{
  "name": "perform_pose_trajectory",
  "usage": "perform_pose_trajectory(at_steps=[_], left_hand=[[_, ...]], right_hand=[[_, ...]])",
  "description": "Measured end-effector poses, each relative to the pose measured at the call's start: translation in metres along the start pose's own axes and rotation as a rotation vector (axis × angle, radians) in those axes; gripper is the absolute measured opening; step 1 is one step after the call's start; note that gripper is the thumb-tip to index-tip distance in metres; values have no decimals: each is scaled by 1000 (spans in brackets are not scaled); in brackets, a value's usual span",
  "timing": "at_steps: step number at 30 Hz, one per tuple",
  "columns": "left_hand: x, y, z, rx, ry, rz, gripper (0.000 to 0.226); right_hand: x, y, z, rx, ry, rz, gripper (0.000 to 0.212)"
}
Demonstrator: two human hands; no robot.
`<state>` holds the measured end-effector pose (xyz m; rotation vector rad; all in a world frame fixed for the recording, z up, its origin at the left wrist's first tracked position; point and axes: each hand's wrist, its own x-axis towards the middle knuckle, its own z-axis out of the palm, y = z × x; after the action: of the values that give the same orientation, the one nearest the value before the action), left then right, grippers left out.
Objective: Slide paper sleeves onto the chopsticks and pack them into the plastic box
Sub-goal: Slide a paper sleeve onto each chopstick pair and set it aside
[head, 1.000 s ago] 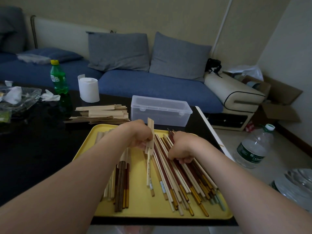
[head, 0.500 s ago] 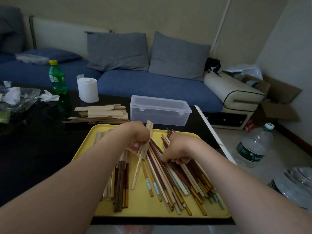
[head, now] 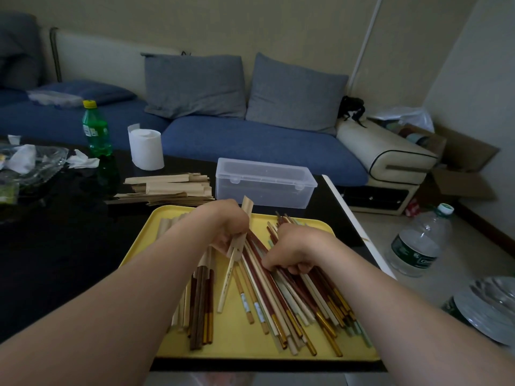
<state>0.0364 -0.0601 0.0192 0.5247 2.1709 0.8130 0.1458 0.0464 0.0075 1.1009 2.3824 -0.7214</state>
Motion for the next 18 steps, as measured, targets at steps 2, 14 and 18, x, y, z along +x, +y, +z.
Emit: perform_pose_trajectory(at_steps=[2,14,18], left_hand=[[2,-1,0,10,14,21,10],[14,-5,-2,-128,52,99,21],[17,-6,-1,-129,79,90,26]], right_hand=[[-1,1,-1,19,19,-12,29],[-4,12,-11,177,86,-19,25],[-6,14,-12,176,92,-42,21]])
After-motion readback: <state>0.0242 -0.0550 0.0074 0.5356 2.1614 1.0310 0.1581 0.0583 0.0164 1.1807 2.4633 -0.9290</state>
